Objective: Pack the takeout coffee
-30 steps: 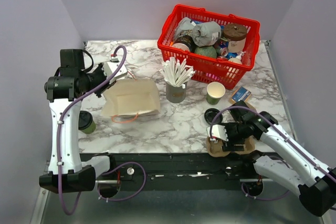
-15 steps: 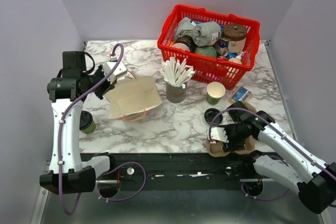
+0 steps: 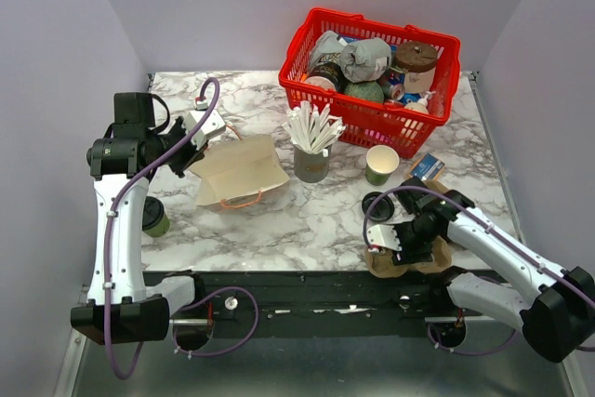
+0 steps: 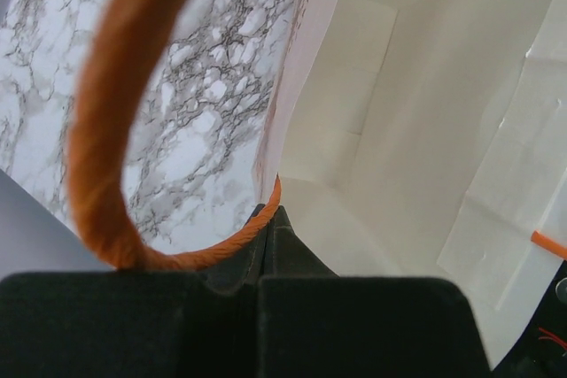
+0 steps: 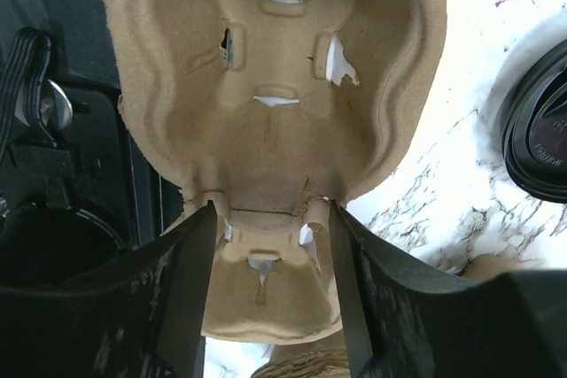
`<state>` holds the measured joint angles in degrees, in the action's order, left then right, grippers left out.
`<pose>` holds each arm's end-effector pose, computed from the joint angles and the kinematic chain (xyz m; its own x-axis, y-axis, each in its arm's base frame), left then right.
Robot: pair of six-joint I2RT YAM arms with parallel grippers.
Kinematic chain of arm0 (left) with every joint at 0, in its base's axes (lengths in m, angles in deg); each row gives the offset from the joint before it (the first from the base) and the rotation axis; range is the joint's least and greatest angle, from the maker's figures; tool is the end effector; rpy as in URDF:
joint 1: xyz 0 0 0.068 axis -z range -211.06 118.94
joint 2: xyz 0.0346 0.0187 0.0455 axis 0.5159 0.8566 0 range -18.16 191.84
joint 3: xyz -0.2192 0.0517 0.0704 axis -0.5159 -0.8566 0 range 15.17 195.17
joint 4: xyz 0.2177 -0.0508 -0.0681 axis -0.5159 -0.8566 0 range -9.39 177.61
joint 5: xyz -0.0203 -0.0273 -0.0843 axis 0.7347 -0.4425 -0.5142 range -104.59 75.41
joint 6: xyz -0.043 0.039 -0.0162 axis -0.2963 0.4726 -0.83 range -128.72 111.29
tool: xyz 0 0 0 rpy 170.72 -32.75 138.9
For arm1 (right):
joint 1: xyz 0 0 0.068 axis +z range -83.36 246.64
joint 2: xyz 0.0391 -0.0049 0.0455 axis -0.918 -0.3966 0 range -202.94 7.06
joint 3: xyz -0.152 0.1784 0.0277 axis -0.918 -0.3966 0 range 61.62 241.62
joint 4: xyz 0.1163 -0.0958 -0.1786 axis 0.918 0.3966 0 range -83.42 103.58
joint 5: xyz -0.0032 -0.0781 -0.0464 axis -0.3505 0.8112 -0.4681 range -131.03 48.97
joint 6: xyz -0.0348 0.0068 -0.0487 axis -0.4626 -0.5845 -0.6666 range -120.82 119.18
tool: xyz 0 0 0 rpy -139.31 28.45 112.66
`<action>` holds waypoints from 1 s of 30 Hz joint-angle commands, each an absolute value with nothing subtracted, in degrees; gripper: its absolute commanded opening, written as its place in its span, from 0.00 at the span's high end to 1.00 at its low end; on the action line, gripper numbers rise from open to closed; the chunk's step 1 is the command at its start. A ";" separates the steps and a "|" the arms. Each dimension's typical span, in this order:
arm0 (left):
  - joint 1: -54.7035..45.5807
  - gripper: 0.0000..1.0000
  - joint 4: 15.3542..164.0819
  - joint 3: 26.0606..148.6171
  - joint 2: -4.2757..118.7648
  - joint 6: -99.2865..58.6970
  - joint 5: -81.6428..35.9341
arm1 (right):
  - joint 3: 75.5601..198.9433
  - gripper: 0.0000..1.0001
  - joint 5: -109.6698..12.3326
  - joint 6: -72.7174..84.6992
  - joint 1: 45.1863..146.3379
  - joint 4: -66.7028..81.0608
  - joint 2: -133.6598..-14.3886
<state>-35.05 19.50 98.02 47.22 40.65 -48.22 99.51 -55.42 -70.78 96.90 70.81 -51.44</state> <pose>0.1850 -0.0119 0.3546 -0.2804 0.6138 -0.7379 0.7758 0.5977 0.2023 0.1110 0.0777 0.1697 0.1820 -0.9474 -0.2634 -0.9820 -0.1888 0.0003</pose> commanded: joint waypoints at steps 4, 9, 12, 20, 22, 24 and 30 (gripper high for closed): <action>-34.67 1.00 21.26 96.56 46.09 39.54 -48.87 | 99.94 0.40 -53.33 -70.35 96.69 69.25 -53.15; -34.66 1.00 21.87 95.86 46.00 39.62 -48.52 | 99.67 0.40 -53.51 -70.87 96.69 68.72 -52.97; -34.75 1.00 21.96 95.77 46.09 39.62 -48.52 | 99.41 0.40 -53.59 -70.26 96.69 68.11 -52.62; -34.67 1.00 22.31 95.77 46.61 39.62 -48.26 | 98.80 0.42 -53.95 -69.82 96.78 67.32 -51.22; -34.66 1.00 22.31 95.68 46.61 39.62 -48.26 | 98.97 0.43 -54.03 -70.34 96.78 67.49 -51.65; -34.67 1.00 22.31 95.59 46.61 39.45 -48.34 | 99.06 0.45 -54.30 -71.04 96.78 67.84 -52.00; -34.75 1.00 22.40 95.59 46.44 39.36 -47.99 | 99.23 0.46 -54.12 -73.59 96.78 68.63 -53.32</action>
